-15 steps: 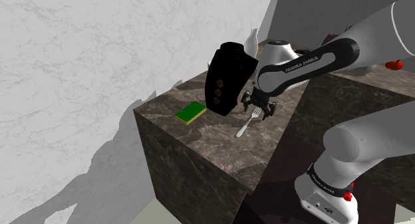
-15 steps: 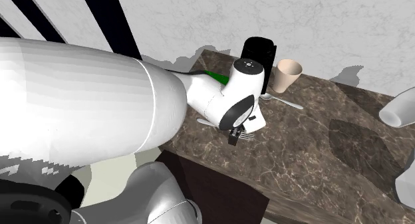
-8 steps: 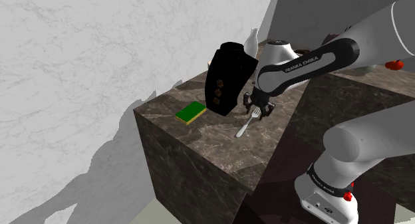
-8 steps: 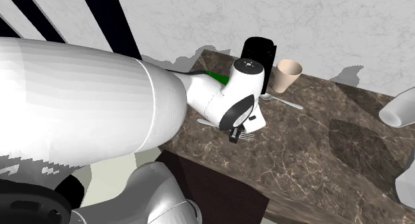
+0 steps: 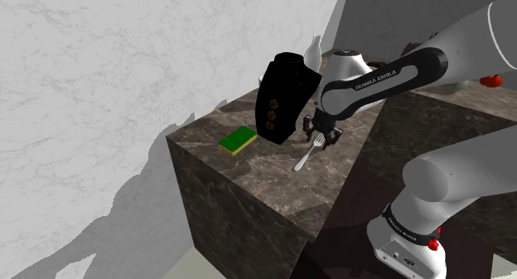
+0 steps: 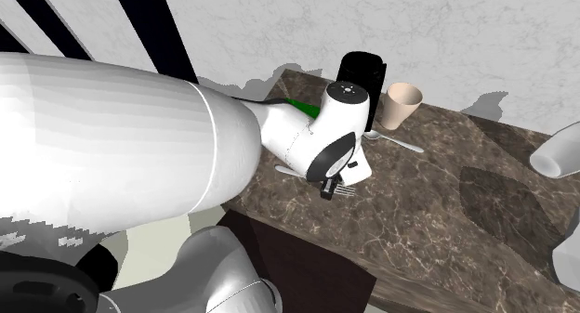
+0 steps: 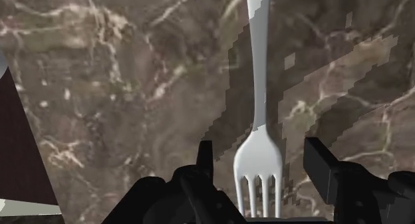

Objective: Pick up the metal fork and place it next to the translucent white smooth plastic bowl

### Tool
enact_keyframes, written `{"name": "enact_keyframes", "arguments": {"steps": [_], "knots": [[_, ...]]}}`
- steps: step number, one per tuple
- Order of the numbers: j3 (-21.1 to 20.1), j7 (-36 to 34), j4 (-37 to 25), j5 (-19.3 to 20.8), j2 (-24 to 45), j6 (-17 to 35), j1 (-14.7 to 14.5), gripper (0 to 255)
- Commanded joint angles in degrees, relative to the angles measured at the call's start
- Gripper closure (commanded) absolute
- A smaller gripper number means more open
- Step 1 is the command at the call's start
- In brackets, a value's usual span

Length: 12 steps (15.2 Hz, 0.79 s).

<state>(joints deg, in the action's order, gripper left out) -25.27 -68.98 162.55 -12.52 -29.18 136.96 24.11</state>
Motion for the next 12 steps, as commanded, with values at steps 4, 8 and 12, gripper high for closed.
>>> {"name": "enact_keyframes", "arguments": {"steps": [4, 8, 12], "knots": [[0.9, 0.4, -1.4, 0.0, -2.6, -4.0, -0.4, 255], [1.8, 0.7, -3.1, 0.2, -5.1, -8.2, -0.5, 255], [2.7, 0.9, -5.0, 0.5, -7.2, -12.1, -0.6, 255]]}}
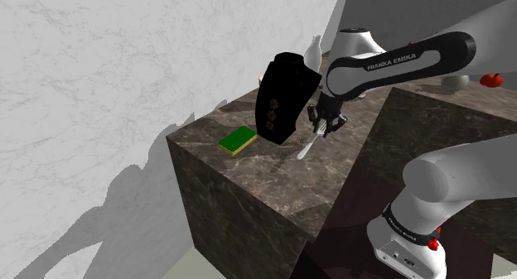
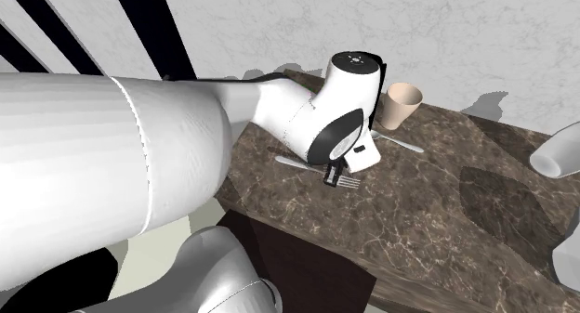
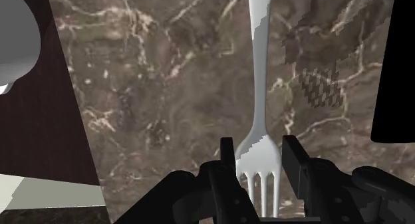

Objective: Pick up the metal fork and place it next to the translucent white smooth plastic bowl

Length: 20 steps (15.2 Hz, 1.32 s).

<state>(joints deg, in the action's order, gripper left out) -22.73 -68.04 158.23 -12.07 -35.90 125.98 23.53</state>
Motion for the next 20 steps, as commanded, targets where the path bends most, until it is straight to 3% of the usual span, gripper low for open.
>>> {"name": "enact_keyframes", "arguments": {"steps": [1, 20], "knots": [[0.4, 0.0, -1.2, 0.2, -0.9, -2.1, 0.0, 255], [3.7, 0.6, -13.0, 2.3, -5.6, -18.5, 0.6, 255]]}}
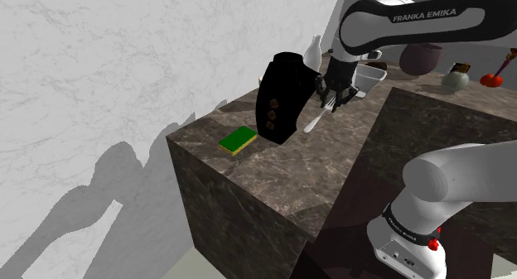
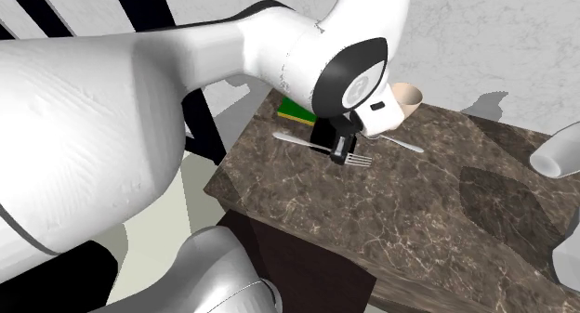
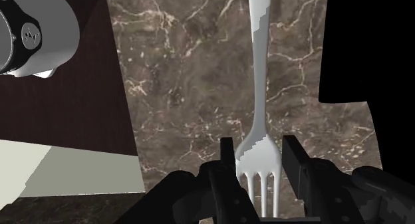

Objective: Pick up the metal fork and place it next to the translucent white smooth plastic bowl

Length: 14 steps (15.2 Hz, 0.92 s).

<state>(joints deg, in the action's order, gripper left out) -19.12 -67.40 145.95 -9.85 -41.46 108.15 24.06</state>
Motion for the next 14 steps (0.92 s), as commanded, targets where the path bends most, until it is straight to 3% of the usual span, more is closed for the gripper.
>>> {"name": "enact_keyframes", "arguments": {"steps": [1, 8, 14], "knots": [[0.2, 0.0, -1.4, 0.2, -0.1, -1.5, 0.1, 255], [1.1, 0.0, -6.6, 0.9, -0.1, -6.7, 0.5, 255], [7.8, 8.0, -7.1, 5.4, 2.7, -4.8, 4.2, 255]]}}
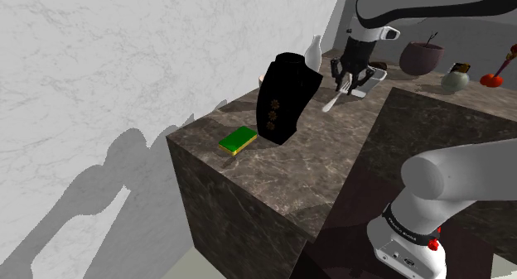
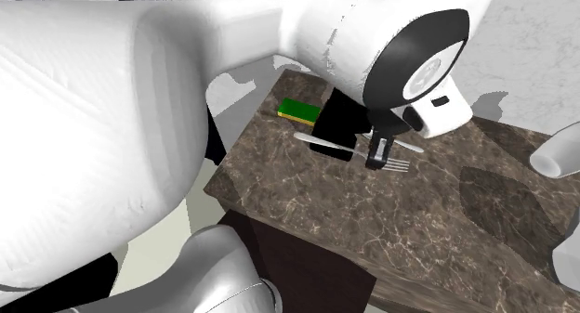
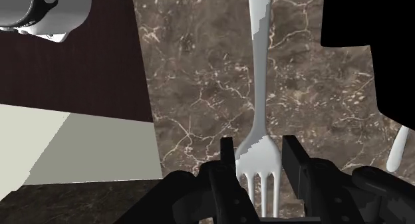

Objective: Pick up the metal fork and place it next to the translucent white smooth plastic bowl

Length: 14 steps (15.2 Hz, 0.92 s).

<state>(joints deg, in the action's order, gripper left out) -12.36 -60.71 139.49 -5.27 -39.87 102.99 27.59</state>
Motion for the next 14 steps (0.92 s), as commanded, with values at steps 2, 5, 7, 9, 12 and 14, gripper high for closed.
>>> {"name": "enact_keyframes", "arguments": {"steps": [2, 5, 7, 9, 12, 14], "knots": [[3.2, 3.9, -1.4, 2.2, 2.5, 1.1, 2.0, 255], [6.3, 7.6, -3.0, 4.1, 5.2, 2.1, 3.7, 255], [8.3, 10.1, -4.3, 5.3, 7.3, 2.8, 4.9, 255], [10.2, 12.5, -6.0, 6.3, 9.5, 3.5, 5.9, 255], [12.9, 16.0, -8.9, 7.5, 13.2, 4.4, 7.4, 255], [14.7, 18.4, -11.2, 8.0, 15.9, 4.9, 8.2, 255]]}}
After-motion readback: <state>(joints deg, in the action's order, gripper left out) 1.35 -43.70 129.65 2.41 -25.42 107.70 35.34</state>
